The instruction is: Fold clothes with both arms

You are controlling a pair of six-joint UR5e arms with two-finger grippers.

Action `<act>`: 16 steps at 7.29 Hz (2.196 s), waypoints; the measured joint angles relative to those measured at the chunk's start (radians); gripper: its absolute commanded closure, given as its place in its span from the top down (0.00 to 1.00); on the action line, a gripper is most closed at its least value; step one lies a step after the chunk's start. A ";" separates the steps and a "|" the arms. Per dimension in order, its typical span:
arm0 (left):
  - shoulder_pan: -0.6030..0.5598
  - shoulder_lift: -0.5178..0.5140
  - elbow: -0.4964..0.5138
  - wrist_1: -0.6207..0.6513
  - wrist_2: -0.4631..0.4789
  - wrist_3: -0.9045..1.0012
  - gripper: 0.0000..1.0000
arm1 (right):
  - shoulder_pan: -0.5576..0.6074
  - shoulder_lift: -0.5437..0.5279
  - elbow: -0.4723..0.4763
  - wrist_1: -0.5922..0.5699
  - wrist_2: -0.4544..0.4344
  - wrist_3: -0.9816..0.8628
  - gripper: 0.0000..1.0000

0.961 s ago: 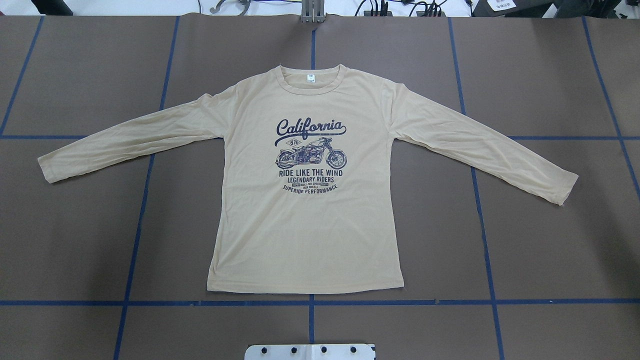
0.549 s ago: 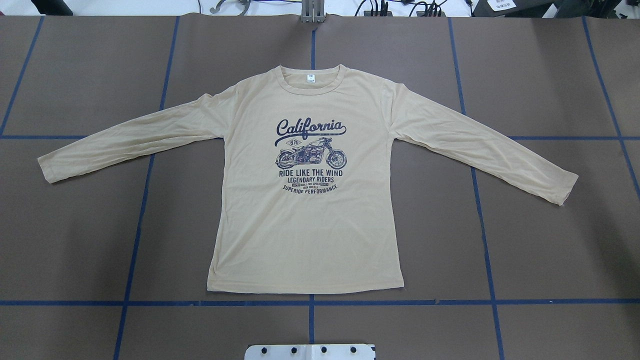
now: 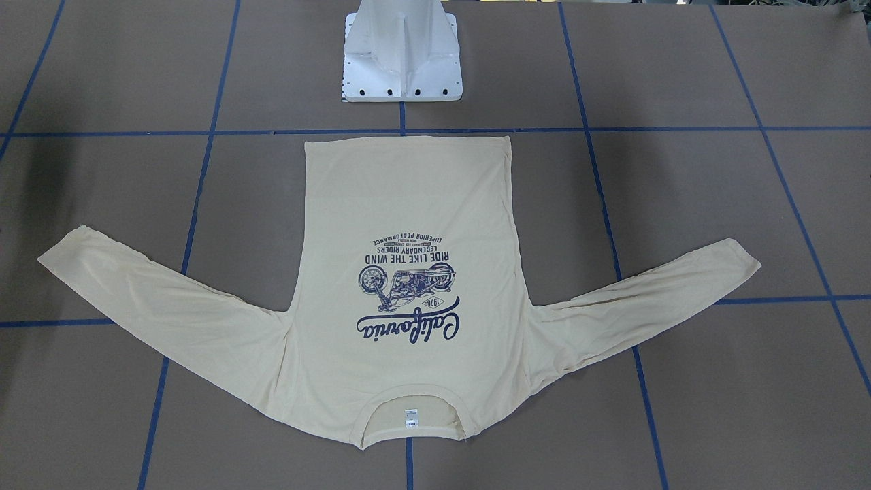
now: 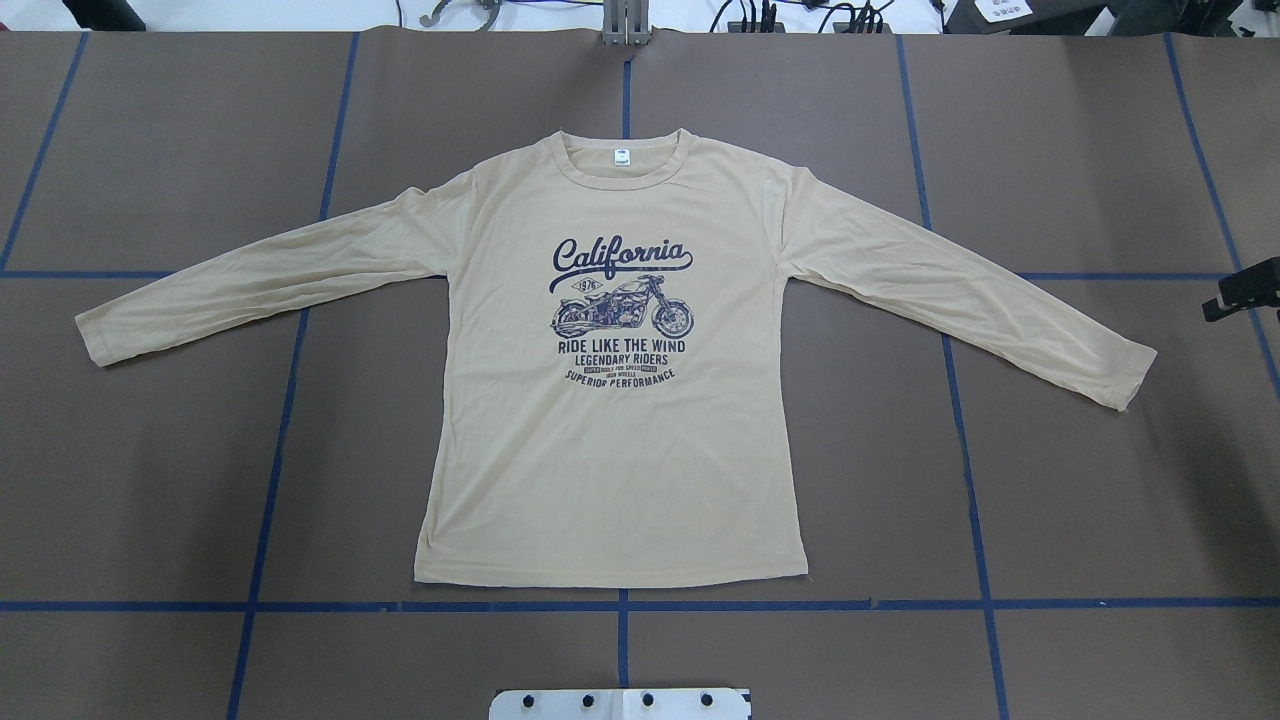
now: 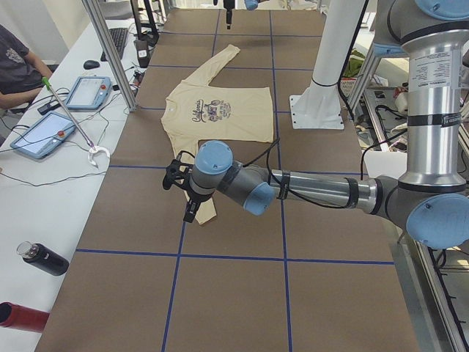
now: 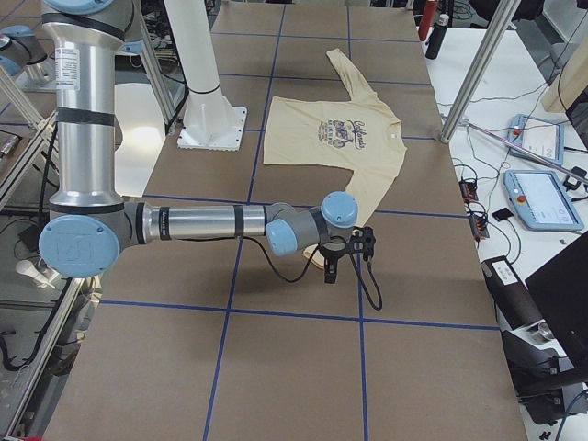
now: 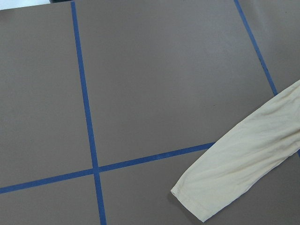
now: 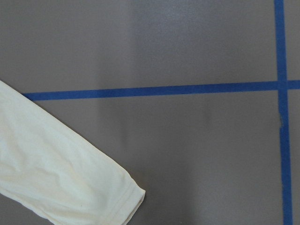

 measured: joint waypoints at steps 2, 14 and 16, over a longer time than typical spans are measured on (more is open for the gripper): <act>0.000 0.001 0.001 -0.002 -0.001 0.000 1.00 | -0.049 0.003 -0.069 0.159 -0.005 0.128 0.96; 0.000 -0.001 -0.005 -0.006 -0.001 0.001 1.00 | -0.134 0.057 -0.182 0.221 -0.015 0.188 0.69; 0.000 -0.003 -0.005 -0.005 -0.001 0.001 1.00 | -0.139 0.056 -0.183 0.221 -0.014 0.192 0.05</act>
